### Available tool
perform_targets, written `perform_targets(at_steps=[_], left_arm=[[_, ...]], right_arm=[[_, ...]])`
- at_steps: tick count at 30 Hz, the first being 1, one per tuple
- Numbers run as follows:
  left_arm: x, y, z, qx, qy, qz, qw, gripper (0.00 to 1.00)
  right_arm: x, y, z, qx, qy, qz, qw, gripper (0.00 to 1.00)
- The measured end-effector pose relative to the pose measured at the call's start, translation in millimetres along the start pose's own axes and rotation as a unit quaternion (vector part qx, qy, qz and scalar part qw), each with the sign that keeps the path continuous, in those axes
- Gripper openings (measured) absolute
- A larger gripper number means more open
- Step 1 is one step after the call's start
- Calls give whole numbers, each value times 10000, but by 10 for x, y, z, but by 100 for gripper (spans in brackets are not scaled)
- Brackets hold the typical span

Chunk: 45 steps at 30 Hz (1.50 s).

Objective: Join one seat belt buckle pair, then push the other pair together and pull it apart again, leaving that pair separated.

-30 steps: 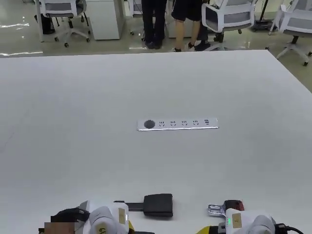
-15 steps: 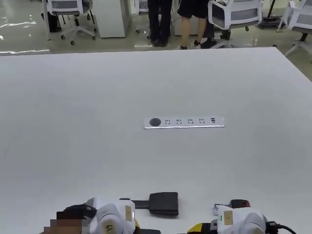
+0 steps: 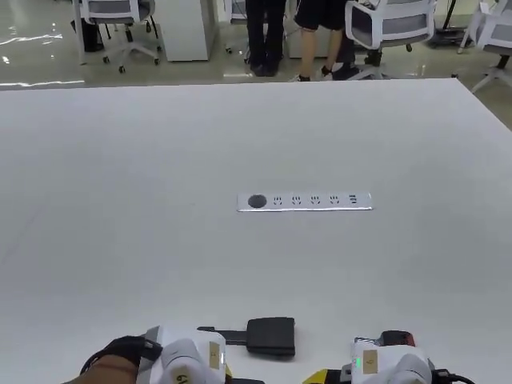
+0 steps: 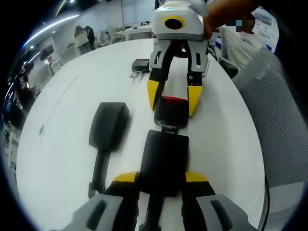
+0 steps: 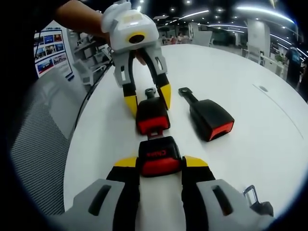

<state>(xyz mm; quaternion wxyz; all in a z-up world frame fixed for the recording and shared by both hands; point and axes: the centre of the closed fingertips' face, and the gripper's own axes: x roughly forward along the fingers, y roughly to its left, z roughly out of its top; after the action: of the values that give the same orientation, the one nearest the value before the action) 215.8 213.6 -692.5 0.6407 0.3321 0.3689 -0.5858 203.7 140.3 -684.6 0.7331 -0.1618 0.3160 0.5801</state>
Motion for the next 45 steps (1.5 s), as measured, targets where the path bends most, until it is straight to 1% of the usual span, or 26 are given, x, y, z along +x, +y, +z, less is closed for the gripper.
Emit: perform_targets(at_steps=[4,7,10,18,19,20,21,28,31,37,39,40,45], left_arm=[[2,-1,8,38,31,-13,10000,34],[5,3,2,79,38,-26,10000,34],[10,2,8,102,28,-43,9999,33],[22,1,12,258,30,-129,9996,33],[23,6,-1,262,65,-162,9995,33],[18,5,7,311,54,-166,9994,33],[17,6,6,305,59,-169,9994,33],[24,3,3,342,54,-190,9992,33],[10,1,-2,408,-87,-249,9988,33],[12,0,-1,476,-157,-289,9983,33],[4,1,-5,454,-267,-305,9981,33],[-1,2,-7,438,-357,-325,9979,33],[-9,0,-2,432,-483,-379,9972,33]], right_arm=[[27,-5,41,19,-13,-5,10000,31],[32,-24,43,8,5,10,10000,31],[83,-35,78,21,11,5,10000,31],[139,-85,69,-18,87,31,10000,31],[102,-88,48,-51,132,31,9999,31],[84,-92,36,-9,134,22,9999,31],[91,-75,40,-11,129,18,9999,31],[117,-89,32,-32,142,18,9999,31],[130,-75,37,-99,175,3,9998,31],[146,-60,53,-169,187,34,9997,31],[156,-62,57,-199,185,41,9996,31],[159,-63,60,-204,183,40,9996,31],[156,-66,64,-258,93,-6,9996,31]])
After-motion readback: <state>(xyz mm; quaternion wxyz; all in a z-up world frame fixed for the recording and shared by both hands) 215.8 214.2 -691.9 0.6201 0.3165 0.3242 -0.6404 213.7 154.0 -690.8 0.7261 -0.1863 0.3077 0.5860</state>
